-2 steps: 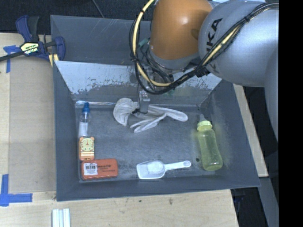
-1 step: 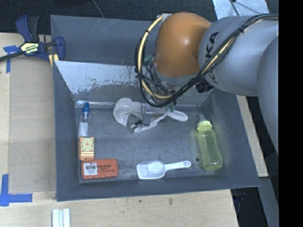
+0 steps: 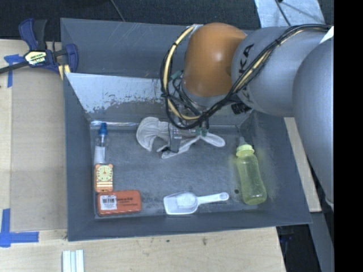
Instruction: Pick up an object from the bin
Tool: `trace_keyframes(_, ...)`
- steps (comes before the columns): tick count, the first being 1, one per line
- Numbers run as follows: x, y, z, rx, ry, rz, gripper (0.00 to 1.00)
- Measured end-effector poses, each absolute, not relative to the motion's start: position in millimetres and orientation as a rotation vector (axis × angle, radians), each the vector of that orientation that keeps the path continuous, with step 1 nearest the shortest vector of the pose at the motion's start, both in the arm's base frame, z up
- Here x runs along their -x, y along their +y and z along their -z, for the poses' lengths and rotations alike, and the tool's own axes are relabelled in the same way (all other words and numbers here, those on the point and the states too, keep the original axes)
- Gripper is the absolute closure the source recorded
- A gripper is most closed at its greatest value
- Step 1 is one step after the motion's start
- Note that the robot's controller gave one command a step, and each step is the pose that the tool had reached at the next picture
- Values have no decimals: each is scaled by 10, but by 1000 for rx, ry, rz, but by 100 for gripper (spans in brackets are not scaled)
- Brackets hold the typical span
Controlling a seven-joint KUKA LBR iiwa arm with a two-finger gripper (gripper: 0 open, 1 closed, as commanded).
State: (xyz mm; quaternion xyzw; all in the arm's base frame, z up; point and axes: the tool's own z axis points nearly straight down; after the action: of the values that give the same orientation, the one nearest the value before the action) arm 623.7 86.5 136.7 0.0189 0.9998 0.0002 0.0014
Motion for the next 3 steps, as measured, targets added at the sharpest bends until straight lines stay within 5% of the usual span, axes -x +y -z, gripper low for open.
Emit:
trace_keyframes(1, -6231, 480, -1080, 23, 3137, -1, 0)
trace_keyframes(2, -6280, 391, -840, -155, 3137, -1, 100)
trace_keyframes(3, -6280, 391, -840, -156, 3137, -1, 100)
